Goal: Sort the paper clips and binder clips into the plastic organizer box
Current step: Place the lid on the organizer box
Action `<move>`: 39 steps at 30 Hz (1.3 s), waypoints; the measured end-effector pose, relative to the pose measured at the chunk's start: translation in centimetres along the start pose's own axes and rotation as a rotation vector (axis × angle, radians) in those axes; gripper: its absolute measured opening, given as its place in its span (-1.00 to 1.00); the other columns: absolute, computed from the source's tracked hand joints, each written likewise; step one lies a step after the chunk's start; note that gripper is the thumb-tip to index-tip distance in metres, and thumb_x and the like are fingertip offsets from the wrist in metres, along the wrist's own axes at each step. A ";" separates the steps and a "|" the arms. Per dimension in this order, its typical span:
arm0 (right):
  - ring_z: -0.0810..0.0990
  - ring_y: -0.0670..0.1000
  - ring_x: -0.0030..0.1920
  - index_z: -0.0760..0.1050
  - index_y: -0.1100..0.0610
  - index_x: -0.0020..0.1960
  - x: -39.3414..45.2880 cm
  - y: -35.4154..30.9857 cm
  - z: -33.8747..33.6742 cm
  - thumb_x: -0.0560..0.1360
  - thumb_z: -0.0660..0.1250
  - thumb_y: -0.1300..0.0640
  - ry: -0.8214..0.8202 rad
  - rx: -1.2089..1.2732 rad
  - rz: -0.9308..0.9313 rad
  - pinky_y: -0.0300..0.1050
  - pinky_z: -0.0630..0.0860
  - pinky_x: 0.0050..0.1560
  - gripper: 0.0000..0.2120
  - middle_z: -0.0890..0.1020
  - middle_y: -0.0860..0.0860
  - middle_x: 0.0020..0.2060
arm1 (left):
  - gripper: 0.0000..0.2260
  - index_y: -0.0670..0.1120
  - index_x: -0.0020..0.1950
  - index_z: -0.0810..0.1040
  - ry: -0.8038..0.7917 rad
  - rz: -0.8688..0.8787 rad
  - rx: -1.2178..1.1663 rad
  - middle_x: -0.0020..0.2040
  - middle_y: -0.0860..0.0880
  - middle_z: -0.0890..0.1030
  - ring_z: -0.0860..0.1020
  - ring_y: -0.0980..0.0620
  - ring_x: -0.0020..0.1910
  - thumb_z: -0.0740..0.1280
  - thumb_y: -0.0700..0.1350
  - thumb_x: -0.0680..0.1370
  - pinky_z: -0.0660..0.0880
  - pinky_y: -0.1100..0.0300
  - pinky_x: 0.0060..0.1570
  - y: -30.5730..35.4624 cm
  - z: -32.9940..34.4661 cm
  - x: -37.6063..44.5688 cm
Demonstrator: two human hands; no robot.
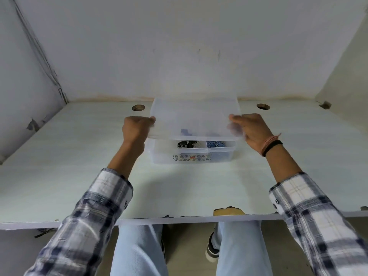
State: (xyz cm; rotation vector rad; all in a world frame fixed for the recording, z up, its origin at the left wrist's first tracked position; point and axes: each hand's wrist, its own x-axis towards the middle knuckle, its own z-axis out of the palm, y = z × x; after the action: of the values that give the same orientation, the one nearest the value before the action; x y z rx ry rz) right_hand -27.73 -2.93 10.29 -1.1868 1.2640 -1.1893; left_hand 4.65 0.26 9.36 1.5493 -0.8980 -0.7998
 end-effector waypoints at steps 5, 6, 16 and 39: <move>0.26 0.01 -0.49 0.18 0.11 -0.49 0.8 1.9 1.4 0.52 0.40 -0.01 0.180 -0.635 -0.159 -0.14 0.20 -0.39 -0.45 0.26 -0.03 -0.62 | -0.57 -0.32 -0.42 0.35 0.067 0.025 0.206 -0.42 -0.12 0.35 0.27 -0.06 -0.39 0.46 -0.14 0.50 0.24 0.14 -0.29 -1.2 0.2 -0.8; 0.22 0.02 -0.48 0.16 0.11 -0.49 0.9 2.2 1.6 0.52 0.39 -0.02 0.179 -0.691 -0.179 -0.13 0.17 -0.40 -0.44 0.22 0.01 -0.59 | -0.52 -0.21 -0.48 0.25 0.080 0.038 0.241 -0.47 -0.09 0.28 0.21 -0.07 -0.42 0.44 -0.16 0.51 0.20 0.15 -0.30 -1.5 0.3 -1.0; 0.38 0.09 -0.45 0.27 0.19 -0.46 1.5 3.6 1.5 0.61 0.22 -0.08 0.153 -0.900 -0.096 -0.06 0.45 -0.26 -0.45 0.33 0.08 -0.53 | -0.58 -0.11 -0.44 0.23 0.066 0.024 0.232 -0.43 -0.07 0.26 0.23 -0.06 -0.36 0.38 -0.18 0.52 0.23 0.12 -0.28 -3.9 0.4 -0.8; 0.48 0.21 0.08 0.44 0.32 0.30 7.8 0.8 2.8 0.61 0.04 0.01 0.149 -0.752 0.221 -0.01 0.35 0.10 -0.53 0.52 0.26 0.26 | -0.39 -0.23 0.20 0.57 -0.290 -0.191 0.389 0.06 -0.22 0.67 0.64 -0.16 -0.13 0.16 0.29 0.57 0.54 0.14 -0.27 -0.8 1.4 7.5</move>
State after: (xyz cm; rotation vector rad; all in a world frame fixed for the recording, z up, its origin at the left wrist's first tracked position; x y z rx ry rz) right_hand -25.15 -10.78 9.13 -1.4422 1.9957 -0.6484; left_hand 7.14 -6.90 8.24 1.9102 -1.1808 -1.0511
